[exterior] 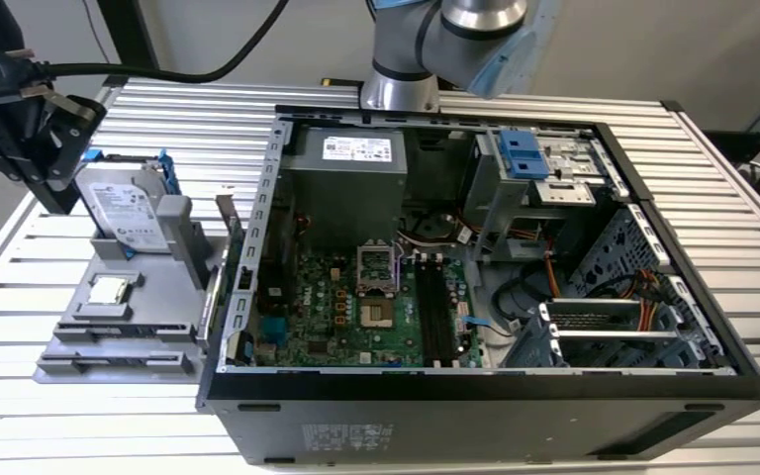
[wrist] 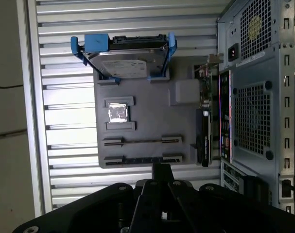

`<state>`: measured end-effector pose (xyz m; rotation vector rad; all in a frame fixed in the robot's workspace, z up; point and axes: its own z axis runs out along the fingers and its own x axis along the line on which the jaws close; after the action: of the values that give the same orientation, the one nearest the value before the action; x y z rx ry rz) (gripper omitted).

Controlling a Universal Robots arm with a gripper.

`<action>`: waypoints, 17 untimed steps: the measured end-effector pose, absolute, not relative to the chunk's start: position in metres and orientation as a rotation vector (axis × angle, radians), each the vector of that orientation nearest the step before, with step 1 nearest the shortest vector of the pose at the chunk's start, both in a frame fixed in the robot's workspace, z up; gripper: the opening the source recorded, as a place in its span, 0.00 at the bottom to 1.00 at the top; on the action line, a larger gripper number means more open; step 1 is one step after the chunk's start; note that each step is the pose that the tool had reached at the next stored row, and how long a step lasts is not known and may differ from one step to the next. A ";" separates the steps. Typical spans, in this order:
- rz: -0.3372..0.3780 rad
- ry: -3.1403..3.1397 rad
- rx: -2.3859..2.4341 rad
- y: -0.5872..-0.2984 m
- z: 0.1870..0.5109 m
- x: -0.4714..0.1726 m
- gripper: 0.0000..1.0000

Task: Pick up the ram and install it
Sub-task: 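Reach for the ram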

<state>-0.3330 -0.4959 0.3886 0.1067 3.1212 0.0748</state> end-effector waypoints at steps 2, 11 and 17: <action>0.075 3.121 0.107 -0.496 0.389 -0.333 0.00; 0.075 3.121 0.105 -0.496 0.389 -0.333 0.00; 0.076 3.124 0.026 -0.496 0.389 -0.333 0.00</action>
<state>-0.3331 -0.4961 0.3886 0.0258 3.1241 0.0755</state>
